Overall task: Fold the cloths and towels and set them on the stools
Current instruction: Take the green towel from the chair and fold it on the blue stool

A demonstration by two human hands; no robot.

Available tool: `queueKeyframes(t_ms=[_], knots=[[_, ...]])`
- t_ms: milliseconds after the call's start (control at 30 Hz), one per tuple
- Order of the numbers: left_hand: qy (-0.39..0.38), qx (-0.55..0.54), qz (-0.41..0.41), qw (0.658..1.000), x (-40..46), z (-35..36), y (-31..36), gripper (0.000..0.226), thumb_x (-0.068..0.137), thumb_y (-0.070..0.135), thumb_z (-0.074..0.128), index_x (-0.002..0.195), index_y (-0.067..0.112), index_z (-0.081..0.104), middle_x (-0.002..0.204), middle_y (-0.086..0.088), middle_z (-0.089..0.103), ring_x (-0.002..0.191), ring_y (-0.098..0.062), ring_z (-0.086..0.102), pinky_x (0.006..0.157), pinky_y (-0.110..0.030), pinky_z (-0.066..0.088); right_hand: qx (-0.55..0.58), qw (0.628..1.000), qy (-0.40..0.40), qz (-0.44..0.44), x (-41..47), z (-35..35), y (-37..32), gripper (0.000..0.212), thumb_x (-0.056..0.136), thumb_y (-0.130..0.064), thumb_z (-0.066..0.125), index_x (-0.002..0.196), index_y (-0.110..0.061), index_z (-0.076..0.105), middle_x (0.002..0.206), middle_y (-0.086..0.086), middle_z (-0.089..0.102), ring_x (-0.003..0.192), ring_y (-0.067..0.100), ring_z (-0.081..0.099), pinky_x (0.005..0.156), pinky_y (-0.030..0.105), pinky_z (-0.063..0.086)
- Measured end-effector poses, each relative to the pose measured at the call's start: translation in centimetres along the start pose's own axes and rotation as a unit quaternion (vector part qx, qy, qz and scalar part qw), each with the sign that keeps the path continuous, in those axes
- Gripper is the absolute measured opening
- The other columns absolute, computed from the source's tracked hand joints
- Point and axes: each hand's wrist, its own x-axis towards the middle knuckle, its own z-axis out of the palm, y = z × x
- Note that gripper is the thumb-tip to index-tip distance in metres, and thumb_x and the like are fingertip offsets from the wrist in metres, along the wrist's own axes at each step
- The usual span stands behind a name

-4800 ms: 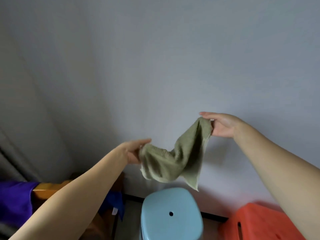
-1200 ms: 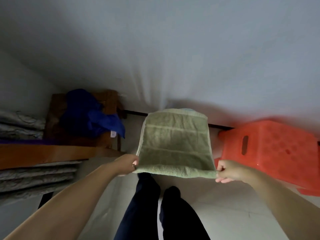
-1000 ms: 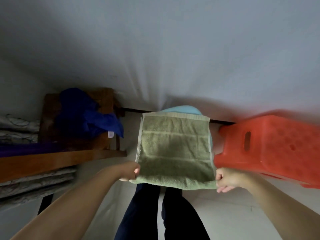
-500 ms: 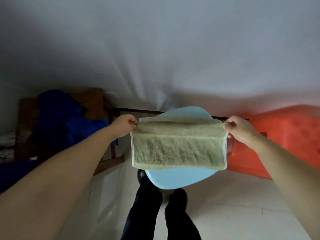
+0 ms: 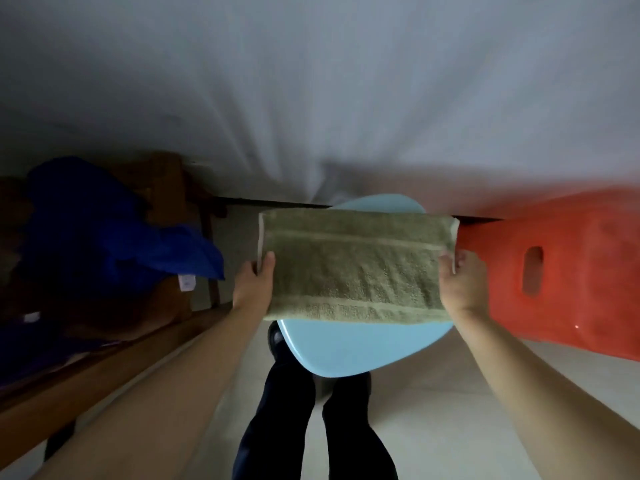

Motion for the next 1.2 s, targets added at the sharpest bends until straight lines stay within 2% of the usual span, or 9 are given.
queueKeyframes(t_ms=[100,233,300,467,567,733,867,967,1200], knots=[[0.015,0.042,0.013,0.999,-1.8,0.2,-0.7,0.061,0.096,0.048,0.04,0.139,0.005,0.033,0.135,-0.019,0.049,0.119,-0.037,0.051,0.093,-0.041,0.043,-0.013,0.996,-0.042,0.082,-1.9,-0.3,-0.6,0.055,0.094,-0.047,0.041,0.12,0.002,0.047,0.115,0.021,0.055,0.09,0.033,0.058,0.069,0.036,0.045],[0.034,0.06,0.078,0.995,-2.6,0.2,-0.5,0.044,0.099,0.04,0.038,0.121,0.002,0.041,0.113,-0.02,0.058,0.101,-0.037,0.059,0.083,-0.044,0.049,-0.026,0.983,-0.118,0.135,-2.1,-1.3,-1.9,0.06,0.095,-0.045,0.046,0.132,0.002,0.041,0.101,0.017,0.058,0.095,0.037,0.062,0.073,0.036,0.047],[0.036,0.048,0.107,0.992,-2.8,0.2,-0.3,0.041,0.099,0.038,0.038,0.121,0.004,0.041,0.111,-0.017,0.059,0.1,-0.036,0.06,0.083,-0.046,0.051,-0.018,0.98,-0.139,0.142,-1.5,-2.2,-1.9,0.053,0.094,-0.041,0.05,0.125,0.001,0.052,0.108,0.023,0.063,0.104,0.04,0.061,0.083,0.041,0.05],[0.053,0.071,0.138,0.986,-4.8,1.4,-1.8,0.029,0.099,0.033,0.039,0.114,0.008,0.041,0.099,-0.012,0.062,0.087,-0.033,0.063,0.071,-0.041,0.052,-0.05,0.989,-0.1,0.094,-0.8,-4.4,0.5,0.036,0.094,-0.037,0.05,0.1,-0.004,0.063,0.086,0.014,0.062,0.083,0.034,0.061,0.065,0.031,0.038],[0.05,0.106,0.105,0.988,-5.8,2.2,-2.6,0.029,0.098,0.034,0.042,0.111,0.008,0.043,0.097,-0.014,0.063,0.084,-0.034,0.062,0.071,-0.043,0.053,-0.109,0.982,-0.13,0.087,-1.7,-5.1,1.4,0.042,0.095,-0.038,0.048,0.098,0.002,0.061,0.085,0.018,0.061,0.091,0.039,0.062,0.065,0.032,0.036],[0.035,0.051,0.102,0.993,-5.1,0.7,-1.8,0.034,0.098,0.038,0.039,0.102,0.01,0.057,0.089,-0.006,0.06,0.078,-0.023,0.056,0.069,-0.034,0.044,-0.028,0.987,-0.155,-0.02,-2.9,-5.9,-2.3,0.03,0.097,-0.027,0.045,0.119,-0.007,0.051,0.104,0.015,0.062,0.099,0.033,0.059,0.071,0.031,0.037],[-0.037,-0.125,-0.021,0.991,-3.9,-0.9,-0.5,0.051,0.094,0.053,0.033,0.091,0.014,0.064,0.097,-0.016,0.069,0.091,-0.031,0.066,0.088,-0.044,0.054,-0.015,0.967,-0.223,-0.123,-5.6,-4.6,-8.3,0.029,0.096,-0.02,0.044,0.124,-0.01,0.043,0.076,0.004,0.053,0.06,0.021,0.049,0.05,0.029,0.034],[-0.101,-0.238,-0.098,0.961,-3.6,-1.4,0.5,0.056,0.097,0.055,0.028,0.098,0.012,0.063,0.091,-0.009,0.067,0.088,-0.025,0.064,0.086,-0.037,0.052,0.003,0.954,-0.252,-0.162,-8.1,-0.8,-12.6,0.023,0.095,-0.02,0.047,0.112,-0.006,0.043,0.072,-0.001,0.051,0.054,0.014,0.05,0.047,0.023,0.037],[-0.136,-0.243,-0.128,0.952,-2.9,-1.7,0.9,0.066,0.092,0.063,0.032,0.112,0.007,0.061,0.106,-0.011,0.064,0.099,-0.025,0.062,0.094,-0.038,0.049,-0.089,0.945,-0.3,-0.096,-12.6,8.3,-16.8,0.032,0.096,-0.035,0.04,0.115,-0.01,0.04,0.108,0.015,0.064,0.095,0.033,0.064,0.082,0.044,0.051]])
